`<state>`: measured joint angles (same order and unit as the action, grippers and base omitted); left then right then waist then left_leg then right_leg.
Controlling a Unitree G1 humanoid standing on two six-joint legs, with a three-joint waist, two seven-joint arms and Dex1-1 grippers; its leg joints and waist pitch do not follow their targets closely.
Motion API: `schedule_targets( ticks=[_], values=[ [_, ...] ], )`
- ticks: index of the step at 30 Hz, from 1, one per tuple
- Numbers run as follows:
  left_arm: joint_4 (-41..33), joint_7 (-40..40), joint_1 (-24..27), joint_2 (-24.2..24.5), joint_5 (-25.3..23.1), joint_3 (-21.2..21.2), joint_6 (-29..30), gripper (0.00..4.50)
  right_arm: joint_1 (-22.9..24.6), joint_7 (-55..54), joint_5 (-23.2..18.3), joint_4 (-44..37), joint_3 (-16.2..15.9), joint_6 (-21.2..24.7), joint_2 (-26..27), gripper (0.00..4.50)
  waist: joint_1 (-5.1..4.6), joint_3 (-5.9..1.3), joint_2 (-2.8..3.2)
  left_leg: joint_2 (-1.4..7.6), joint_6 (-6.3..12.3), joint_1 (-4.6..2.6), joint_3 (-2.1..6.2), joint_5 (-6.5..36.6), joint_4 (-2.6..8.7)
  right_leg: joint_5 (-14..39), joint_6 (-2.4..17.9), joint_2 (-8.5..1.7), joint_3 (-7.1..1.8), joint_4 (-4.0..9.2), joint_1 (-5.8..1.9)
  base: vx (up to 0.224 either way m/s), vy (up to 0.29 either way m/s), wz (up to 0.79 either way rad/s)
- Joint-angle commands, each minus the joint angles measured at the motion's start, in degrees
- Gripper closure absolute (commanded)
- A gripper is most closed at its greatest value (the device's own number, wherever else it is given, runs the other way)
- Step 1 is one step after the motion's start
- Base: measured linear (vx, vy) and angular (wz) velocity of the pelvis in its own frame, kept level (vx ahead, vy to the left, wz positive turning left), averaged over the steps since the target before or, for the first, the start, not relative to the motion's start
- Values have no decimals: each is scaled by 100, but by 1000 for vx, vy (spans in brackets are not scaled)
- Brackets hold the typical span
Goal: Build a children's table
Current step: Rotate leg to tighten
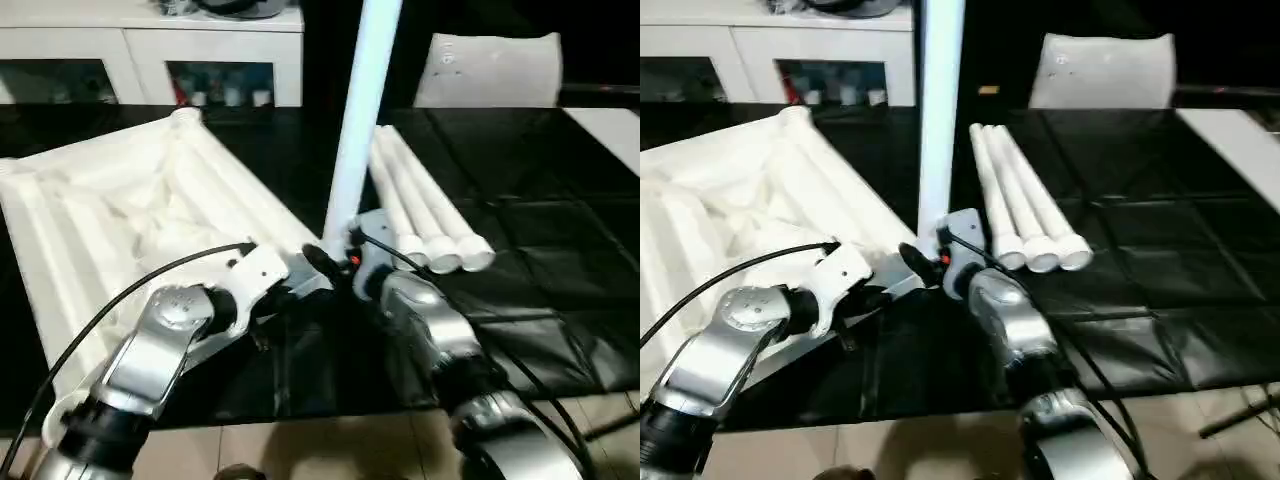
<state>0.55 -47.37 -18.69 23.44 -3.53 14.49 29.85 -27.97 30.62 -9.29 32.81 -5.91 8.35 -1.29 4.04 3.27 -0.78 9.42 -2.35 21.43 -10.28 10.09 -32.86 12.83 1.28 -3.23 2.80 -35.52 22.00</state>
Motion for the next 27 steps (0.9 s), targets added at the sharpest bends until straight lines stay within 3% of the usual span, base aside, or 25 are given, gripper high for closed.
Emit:
schedule_targets(
  ticks=[1,2,3,6,12,15,19,27],
  values=[
    [46,-79,-235,91,-38,16,-349,450,298,283,-42,-197,-122,220,-133,62,-2,-341,98,389,42,-92,152,1096,394,89,1110,-487,-325,426,-219,0,0,0],
    [204,-143,-270,111,9,-7,-496,450,499,504,-73,-511,-183,247,-317,48,7,-329,138,386,56,-83,160,1106,397,118,1091,-493,-322,429,-226,0,0,0],
    [412,-360,-317,219,36,55,-819,450,751,818,-116,-937,-235,264,-580,42,23,-335,110,390,61,-115,149,1146,388,178,1056,-484,-317,449,-220,0,0,0],
    [595,-612,-348,322,103,101,-1060,450,955,1132,-213,-1406,-245,343,-880,18,42,-349,104,400,87,-102,159,1129,389,196,1050,-506,-316,435,-247,0,0,0],
    [1087,-1655,-514,645,311,331,-1944,450,1105,2068,-481,-2197,-198,463,-1690,3,86,-347,43,406,243,-112,141,971,358,355,1097,-526,-313,440,-246,0,0,0],
    [1198,-2078,-577,765,380,430,-2147,450,1073,2407,-589,-2300,-190,496,-1907,3,127,-343,44,412,297,-120,138,879,350,244,1158,-528,-306,419,-233,0,0,0],
    [1357,-2677,-705,952,404,655,-2496,450,895,3012,-530,-2230,-444,482,-2215,3,157,-348,70,414,288,-128,132,886,341,199,1254,-520,-286,405,-233,0,0,0],
    [1653,-3031,-919,925,392,797,-2795,450,693,3644,-451,-2090,-818,462,-2389,3,209,-357,68,424,238,-115,131,856,323,110,1339,-547,-277,370,-255,0,0,0]
  ],
)
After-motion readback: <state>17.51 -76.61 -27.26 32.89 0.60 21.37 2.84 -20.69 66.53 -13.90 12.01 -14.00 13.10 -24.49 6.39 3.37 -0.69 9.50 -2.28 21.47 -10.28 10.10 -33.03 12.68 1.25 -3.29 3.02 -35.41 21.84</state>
